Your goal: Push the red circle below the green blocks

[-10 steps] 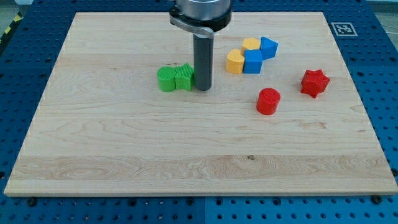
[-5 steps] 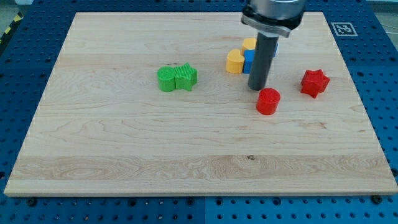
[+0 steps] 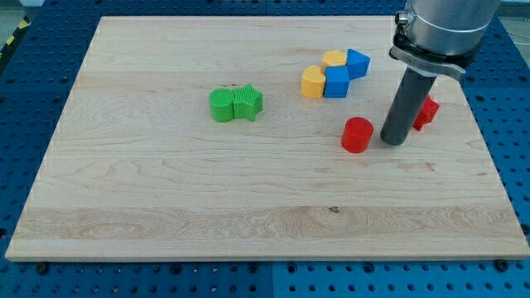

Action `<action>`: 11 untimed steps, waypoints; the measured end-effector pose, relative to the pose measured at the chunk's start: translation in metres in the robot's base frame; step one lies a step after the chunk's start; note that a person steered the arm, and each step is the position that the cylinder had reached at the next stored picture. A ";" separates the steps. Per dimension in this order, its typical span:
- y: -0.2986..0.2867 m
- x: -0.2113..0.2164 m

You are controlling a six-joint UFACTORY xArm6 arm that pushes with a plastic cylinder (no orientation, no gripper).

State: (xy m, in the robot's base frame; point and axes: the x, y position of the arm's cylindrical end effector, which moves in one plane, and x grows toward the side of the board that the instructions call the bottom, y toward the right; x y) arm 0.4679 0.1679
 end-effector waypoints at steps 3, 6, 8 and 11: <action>-0.030 0.000; -0.087 0.000; -0.109 0.003; -0.172 0.014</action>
State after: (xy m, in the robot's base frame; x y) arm 0.4815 -0.0037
